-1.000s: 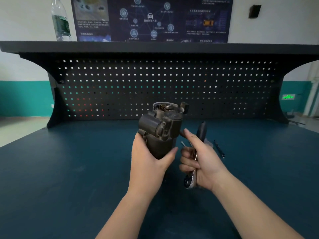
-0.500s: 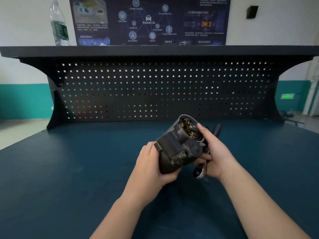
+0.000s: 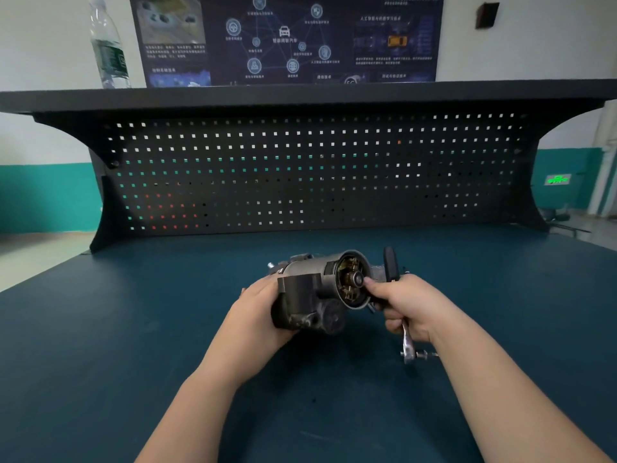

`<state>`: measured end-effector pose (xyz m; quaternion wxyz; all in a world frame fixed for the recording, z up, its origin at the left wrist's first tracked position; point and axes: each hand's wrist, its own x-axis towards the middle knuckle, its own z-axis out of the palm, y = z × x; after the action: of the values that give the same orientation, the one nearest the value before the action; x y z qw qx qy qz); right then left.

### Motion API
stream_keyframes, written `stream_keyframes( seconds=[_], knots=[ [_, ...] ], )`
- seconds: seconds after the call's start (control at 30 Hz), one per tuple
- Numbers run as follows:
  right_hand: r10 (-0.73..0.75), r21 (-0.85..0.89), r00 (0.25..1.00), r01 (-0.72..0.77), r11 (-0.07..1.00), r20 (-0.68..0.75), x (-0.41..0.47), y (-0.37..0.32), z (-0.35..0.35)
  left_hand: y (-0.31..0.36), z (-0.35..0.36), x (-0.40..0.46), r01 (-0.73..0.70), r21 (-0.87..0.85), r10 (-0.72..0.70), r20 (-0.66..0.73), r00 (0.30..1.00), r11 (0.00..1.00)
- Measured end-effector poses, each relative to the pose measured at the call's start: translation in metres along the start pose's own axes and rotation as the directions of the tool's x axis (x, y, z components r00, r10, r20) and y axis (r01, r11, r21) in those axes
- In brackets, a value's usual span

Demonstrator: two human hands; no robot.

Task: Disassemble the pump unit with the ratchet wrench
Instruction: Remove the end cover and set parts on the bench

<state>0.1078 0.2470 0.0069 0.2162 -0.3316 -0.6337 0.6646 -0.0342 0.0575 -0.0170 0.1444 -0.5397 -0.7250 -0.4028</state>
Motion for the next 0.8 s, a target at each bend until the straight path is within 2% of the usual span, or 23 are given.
stream_keyframes(
  seconds=[0.07, 0.17, 0.27, 0.4, 0.6, 0.8],
  knots=[
    [-0.013, -0.092, 1.0, 0.013, 0.996, 0.0, 0.0, 0.003, 0.005, -0.009, 0.001, 0.0, -0.025, 0.043, 0.025, 0.009, 1.0, 0.999],
    [-0.048, -0.209, 0.999, 0.046, 0.977, -0.007, 0.0, 0.009, 0.015, -0.025, 0.007, -0.001, 0.026, 0.114, -0.031, 0.041, 0.999, 0.993],
    [-0.071, -0.23, 0.997, 0.065, 0.971, -0.017, 0.003, 0.014, 0.021, -0.036, 0.011, -0.002, 0.098, 0.142, -0.108, 0.059, 0.992, 0.985],
    [-0.101, -0.301, 0.995, 0.091, 0.949, -0.016, 0.007, 0.017, 0.021, -0.035, 0.012, -0.004, 0.109, 0.159, -0.121, 0.065, 0.991, 0.981],
    [-0.008, -0.334, 1.0, 0.014, 0.942, 0.019, 0.004, 0.017, 0.019, -0.025, 0.008, -0.006, 0.128, 0.163, -0.144, 0.085, 0.986, 0.978],
    [0.16, -0.374, 0.984, -0.118, 0.92, 0.083, -0.006, 0.007, 0.018, -0.029, 0.007, -0.007, 0.146, 0.123, -0.155, 0.067, 0.986, 0.982]
  ],
)
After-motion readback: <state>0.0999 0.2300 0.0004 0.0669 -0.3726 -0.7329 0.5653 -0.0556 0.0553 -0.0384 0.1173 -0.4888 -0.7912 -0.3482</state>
